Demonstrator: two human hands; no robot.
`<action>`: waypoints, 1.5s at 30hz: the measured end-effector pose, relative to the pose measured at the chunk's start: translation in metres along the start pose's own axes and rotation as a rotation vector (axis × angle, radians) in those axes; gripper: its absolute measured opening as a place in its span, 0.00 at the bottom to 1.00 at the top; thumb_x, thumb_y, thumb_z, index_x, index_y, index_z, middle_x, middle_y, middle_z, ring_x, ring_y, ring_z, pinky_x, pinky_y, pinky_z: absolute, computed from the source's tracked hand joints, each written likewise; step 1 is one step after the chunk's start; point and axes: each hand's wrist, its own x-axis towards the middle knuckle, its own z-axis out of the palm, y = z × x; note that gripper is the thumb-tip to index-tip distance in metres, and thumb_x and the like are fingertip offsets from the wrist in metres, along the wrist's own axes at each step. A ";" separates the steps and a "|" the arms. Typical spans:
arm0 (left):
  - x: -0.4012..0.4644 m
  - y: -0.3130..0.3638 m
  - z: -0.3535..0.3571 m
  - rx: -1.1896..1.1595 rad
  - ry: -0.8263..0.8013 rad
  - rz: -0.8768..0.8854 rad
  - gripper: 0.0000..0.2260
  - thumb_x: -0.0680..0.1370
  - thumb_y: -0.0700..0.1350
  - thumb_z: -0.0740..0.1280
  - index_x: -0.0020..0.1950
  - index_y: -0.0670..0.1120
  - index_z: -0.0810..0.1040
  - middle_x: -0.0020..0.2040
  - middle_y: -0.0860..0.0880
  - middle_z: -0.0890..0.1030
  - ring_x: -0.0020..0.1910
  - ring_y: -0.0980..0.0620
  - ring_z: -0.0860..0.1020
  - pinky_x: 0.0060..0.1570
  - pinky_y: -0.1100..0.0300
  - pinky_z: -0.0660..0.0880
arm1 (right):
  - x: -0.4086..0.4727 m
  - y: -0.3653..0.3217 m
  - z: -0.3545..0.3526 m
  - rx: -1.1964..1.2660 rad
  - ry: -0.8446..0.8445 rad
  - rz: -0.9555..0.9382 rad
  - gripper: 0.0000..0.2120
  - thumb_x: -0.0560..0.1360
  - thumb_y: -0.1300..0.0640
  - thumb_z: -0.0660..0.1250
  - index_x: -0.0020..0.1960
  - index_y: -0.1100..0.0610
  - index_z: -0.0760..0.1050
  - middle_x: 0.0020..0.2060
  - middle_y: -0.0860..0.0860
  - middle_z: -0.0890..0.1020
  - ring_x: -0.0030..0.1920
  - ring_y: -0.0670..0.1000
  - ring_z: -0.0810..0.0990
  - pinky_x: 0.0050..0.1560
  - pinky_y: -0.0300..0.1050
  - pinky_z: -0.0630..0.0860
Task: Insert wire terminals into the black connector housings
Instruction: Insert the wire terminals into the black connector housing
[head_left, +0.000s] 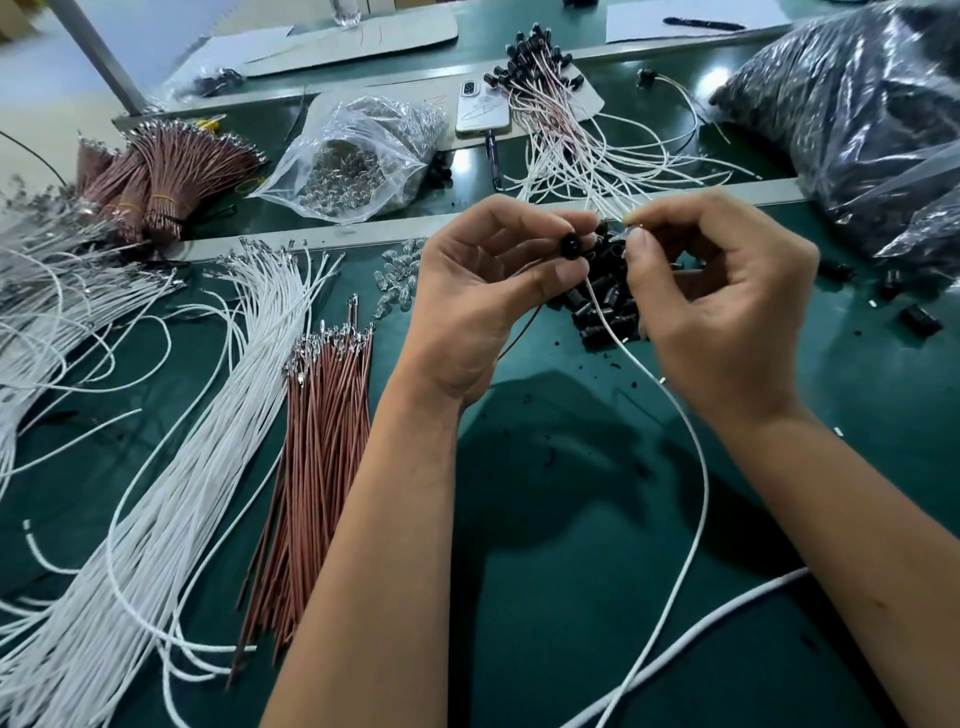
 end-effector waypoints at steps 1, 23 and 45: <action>0.000 0.000 0.001 -0.002 0.008 -0.001 0.13 0.69 0.24 0.71 0.45 0.41 0.79 0.47 0.44 0.85 0.49 0.45 0.82 0.57 0.53 0.78 | 0.000 0.000 0.001 0.039 -0.017 0.043 0.04 0.79 0.61 0.70 0.49 0.61 0.83 0.39 0.51 0.83 0.37 0.52 0.82 0.38 0.46 0.77; 0.004 -0.011 -0.005 0.307 0.114 -0.129 0.09 0.72 0.29 0.74 0.50 0.40 0.84 0.44 0.41 0.86 0.43 0.48 0.84 0.51 0.56 0.81 | 0.011 0.006 -0.005 0.450 -0.199 0.333 0.03 0.80 0.63 0.72 0.48 0.61 0.81 0.34 0.54 0.84 0.26 0.51 0.77 0.22 0.42 0.72; 0.002 -0.013 0.000 0.340 0.089 -0.133 0.10 0.74 0.30 0.73 0.55 0.35 0.83 0.46 0.39 0.86 0.45 0.48 0.84 0.53 0.57 0.81 | 0.007 0.012 -0.003 0.349 -0.252 0.377 0.05 0.79 0.60 0.74 0.44 0.56 0.82 0.32 0.55 0.83 0.25 0.52 0.78 0.23 0.41 0.74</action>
